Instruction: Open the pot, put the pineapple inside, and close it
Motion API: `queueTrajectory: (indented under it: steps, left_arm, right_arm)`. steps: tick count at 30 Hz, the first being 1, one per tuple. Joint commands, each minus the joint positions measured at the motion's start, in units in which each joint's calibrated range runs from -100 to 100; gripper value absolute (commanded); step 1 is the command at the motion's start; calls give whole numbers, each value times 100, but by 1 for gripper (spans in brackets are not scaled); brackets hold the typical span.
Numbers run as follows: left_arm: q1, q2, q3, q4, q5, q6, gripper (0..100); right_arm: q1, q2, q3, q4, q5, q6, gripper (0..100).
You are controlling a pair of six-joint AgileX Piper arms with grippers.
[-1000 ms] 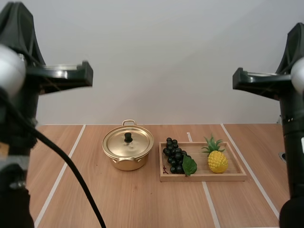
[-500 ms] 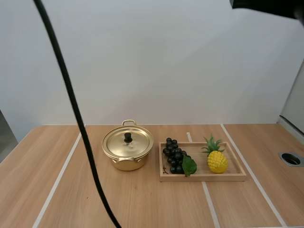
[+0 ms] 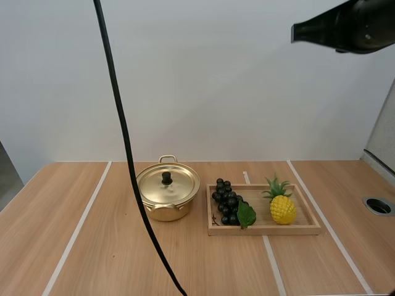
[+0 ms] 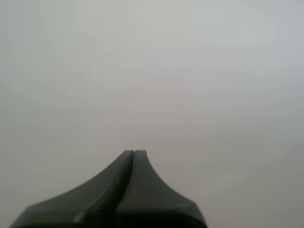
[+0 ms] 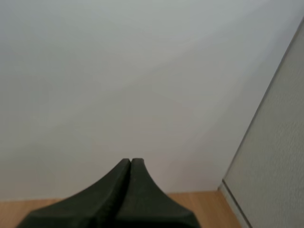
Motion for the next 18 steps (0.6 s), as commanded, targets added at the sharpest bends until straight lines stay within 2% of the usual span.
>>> queueTrajectory:
  steps: [1,4,10,18]
  left_arm:
    - [4,246,-42,-122,458,55,0]
    - [4,581,-42,-237,1219,442,0]
    - [4,1432,-42,-892,3149,1375,0]
    - [4,2577,-42,-921,4654,1836,0]
  right_arm:
    - [-23,203,-69,-115,502,66,0]
    - [-23,460,-69,-115,825,66,0]
    - [-23,1042,-69,-213,1207,66,0]
    - [-23,1261,408,-254,916,66,0]
